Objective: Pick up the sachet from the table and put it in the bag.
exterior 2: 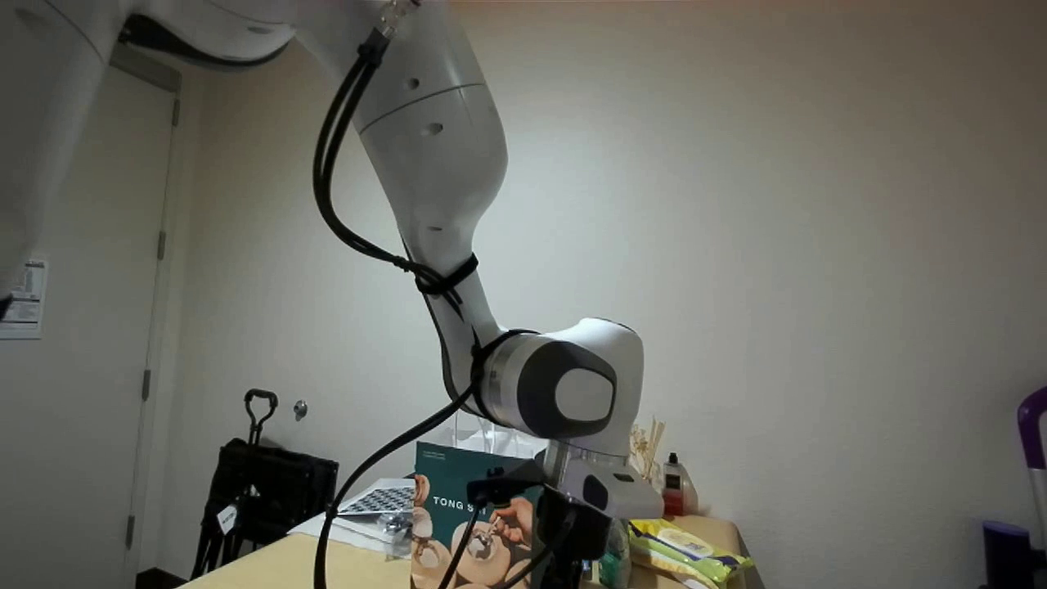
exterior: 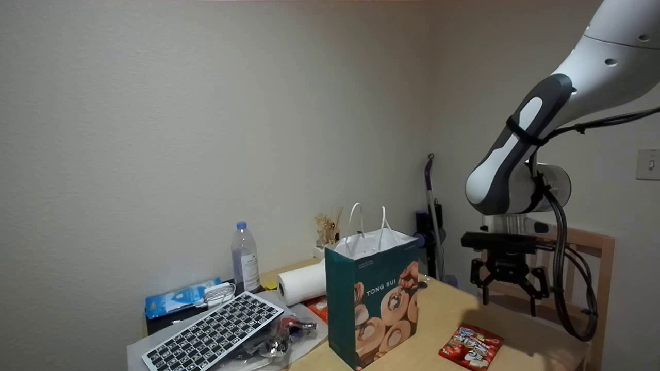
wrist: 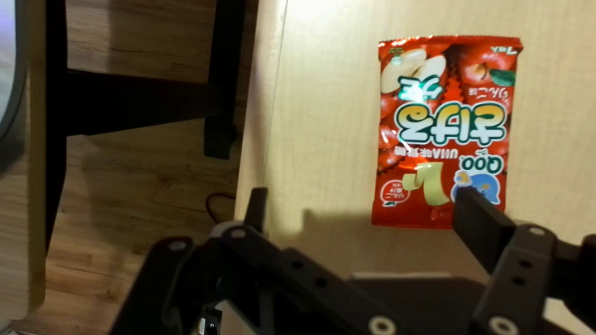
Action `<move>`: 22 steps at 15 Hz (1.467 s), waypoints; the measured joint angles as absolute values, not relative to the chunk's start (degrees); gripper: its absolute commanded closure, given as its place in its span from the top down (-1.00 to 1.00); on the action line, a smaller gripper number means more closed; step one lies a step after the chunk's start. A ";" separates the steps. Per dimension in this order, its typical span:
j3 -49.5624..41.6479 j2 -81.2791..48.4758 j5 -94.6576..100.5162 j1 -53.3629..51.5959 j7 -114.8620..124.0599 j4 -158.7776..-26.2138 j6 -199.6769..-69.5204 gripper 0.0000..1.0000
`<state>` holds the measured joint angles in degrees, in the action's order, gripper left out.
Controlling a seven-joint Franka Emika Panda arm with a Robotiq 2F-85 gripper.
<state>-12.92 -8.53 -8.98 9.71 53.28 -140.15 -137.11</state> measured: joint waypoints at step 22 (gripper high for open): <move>-14.01 -24.00 -5.65 9.20 41.29 -129.01 -135.47 1.00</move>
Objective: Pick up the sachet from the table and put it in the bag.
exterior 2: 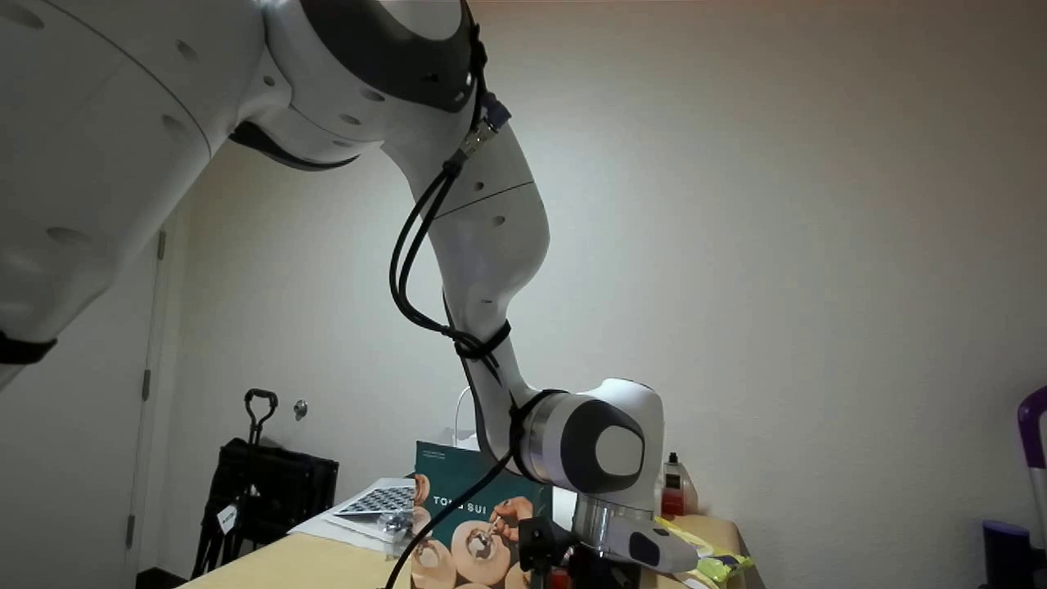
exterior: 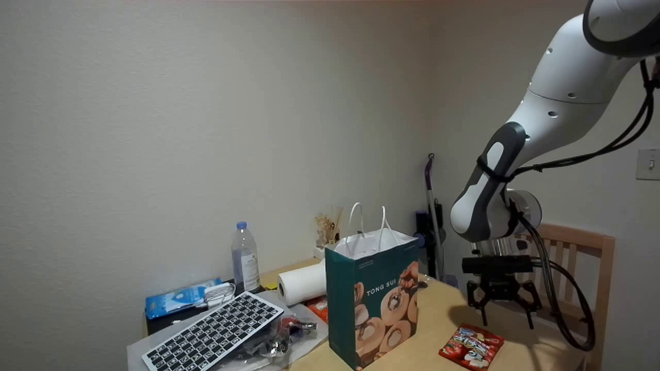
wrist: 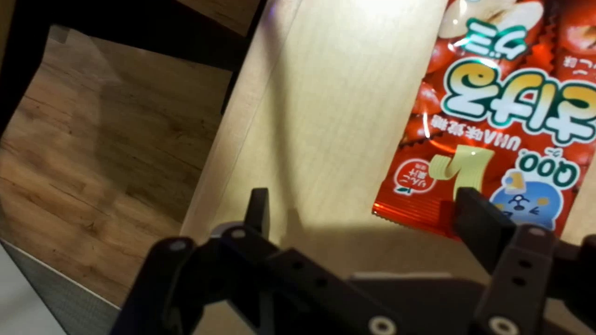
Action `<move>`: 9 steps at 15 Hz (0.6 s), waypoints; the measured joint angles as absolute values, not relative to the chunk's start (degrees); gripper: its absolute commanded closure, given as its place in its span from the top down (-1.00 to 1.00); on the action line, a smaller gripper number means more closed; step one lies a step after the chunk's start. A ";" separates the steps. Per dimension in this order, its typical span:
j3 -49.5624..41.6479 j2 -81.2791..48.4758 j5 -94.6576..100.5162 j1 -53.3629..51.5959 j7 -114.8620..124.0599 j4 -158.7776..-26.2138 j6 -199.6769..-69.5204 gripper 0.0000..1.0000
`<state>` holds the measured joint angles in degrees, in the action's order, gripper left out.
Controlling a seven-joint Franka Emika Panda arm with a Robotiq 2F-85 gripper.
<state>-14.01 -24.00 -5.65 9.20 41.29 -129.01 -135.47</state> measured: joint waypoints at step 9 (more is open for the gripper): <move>-14.38 -26.52 -7.33 7.03 47.36 -128.69 -140.80 1.00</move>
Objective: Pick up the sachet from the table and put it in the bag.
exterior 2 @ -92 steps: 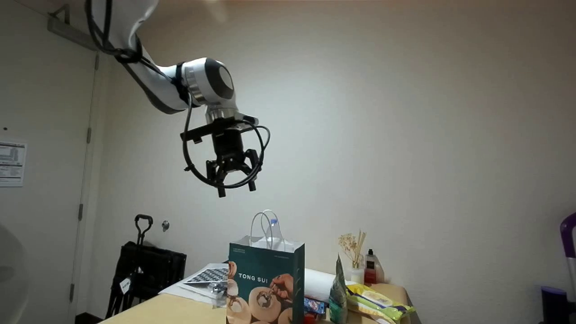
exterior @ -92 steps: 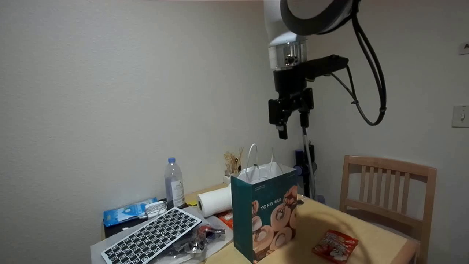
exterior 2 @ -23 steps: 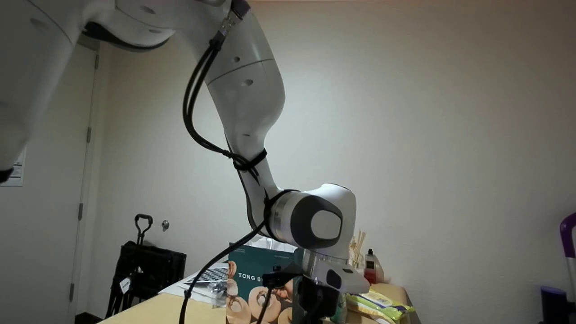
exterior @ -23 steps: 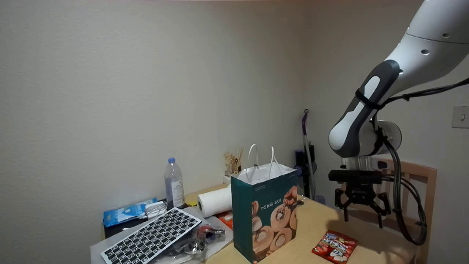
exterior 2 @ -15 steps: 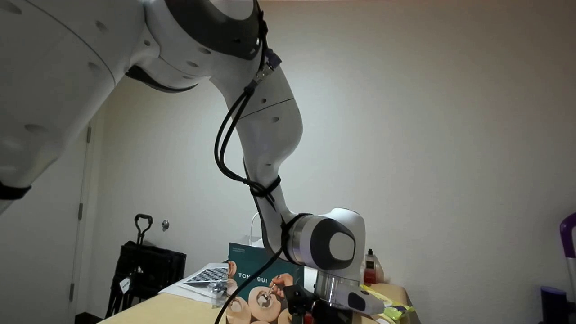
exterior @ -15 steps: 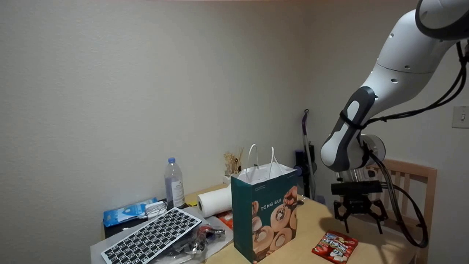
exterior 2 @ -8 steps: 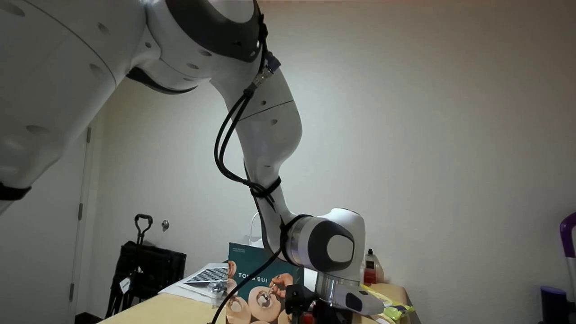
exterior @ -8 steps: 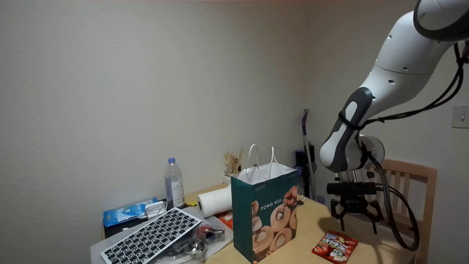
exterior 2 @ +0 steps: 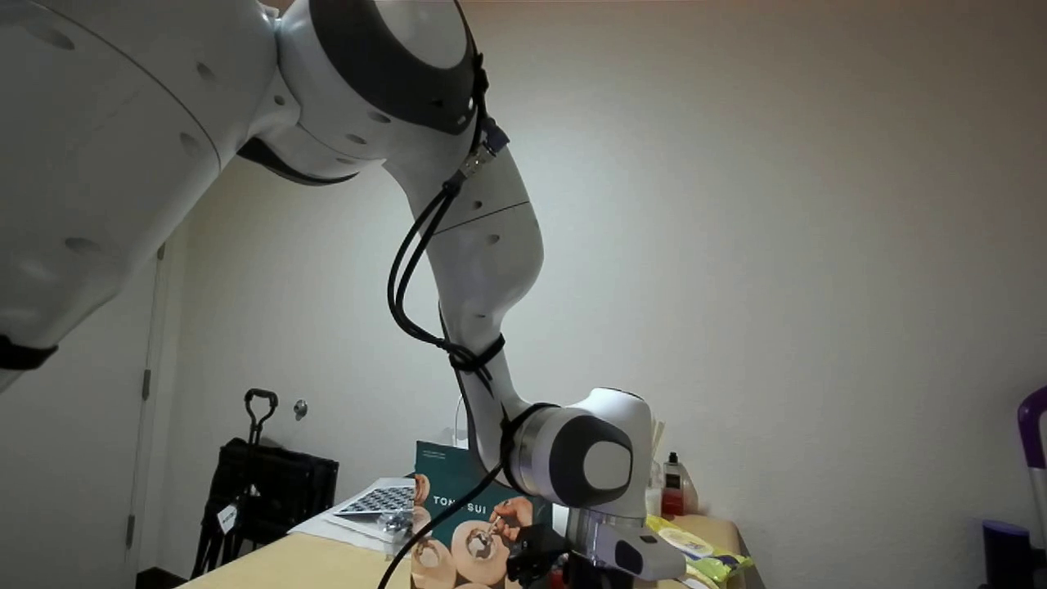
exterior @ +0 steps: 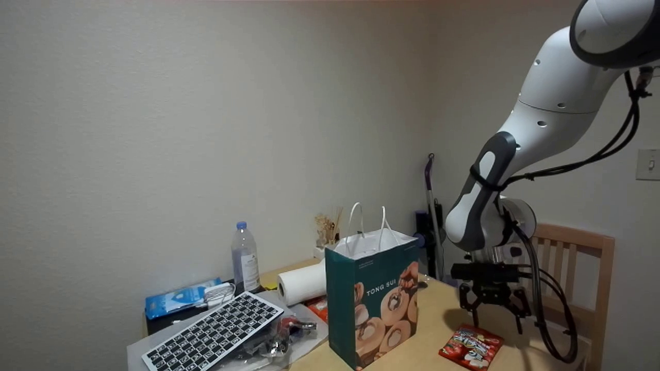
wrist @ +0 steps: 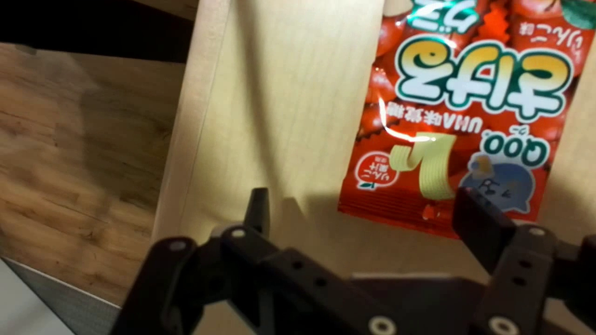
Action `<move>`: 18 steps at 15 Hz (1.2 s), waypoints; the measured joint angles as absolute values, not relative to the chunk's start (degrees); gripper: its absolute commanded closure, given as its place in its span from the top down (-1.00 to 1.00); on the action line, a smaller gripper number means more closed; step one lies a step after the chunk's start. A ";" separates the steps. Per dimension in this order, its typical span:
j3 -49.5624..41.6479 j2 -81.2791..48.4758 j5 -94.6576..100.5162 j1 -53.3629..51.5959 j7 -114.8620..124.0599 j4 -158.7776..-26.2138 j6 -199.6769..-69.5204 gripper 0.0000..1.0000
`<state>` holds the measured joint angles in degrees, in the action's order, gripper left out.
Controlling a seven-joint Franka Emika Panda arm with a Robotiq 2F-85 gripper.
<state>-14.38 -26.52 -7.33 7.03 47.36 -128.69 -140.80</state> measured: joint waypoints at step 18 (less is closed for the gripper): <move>-12.22 -36.11 -11.79 4.04 54.02 -119.63 -134.97 -0.16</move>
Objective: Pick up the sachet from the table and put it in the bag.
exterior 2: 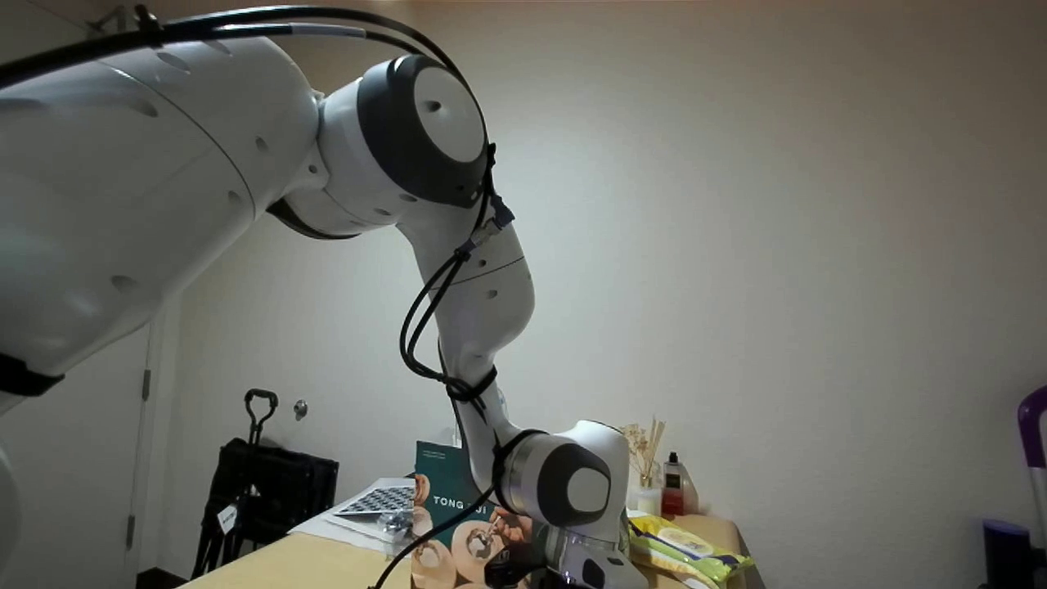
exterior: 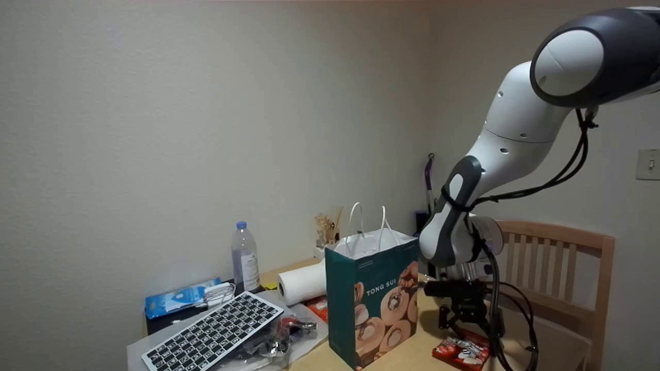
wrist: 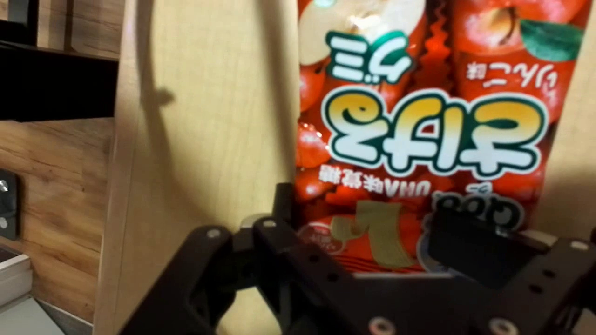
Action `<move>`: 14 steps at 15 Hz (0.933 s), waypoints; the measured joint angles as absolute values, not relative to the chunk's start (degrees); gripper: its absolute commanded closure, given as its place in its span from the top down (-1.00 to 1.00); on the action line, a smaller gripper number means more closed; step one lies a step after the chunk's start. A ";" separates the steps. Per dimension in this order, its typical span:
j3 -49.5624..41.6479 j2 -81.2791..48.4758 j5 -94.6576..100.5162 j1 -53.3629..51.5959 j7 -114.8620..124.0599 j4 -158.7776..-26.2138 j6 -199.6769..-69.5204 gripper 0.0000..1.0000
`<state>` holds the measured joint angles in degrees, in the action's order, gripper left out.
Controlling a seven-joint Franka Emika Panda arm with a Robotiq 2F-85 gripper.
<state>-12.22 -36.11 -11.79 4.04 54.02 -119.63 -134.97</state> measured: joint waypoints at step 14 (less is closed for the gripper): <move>-12.69 -35.17 -13.08 5.79 54.02 -117.86 -130.51 -0.98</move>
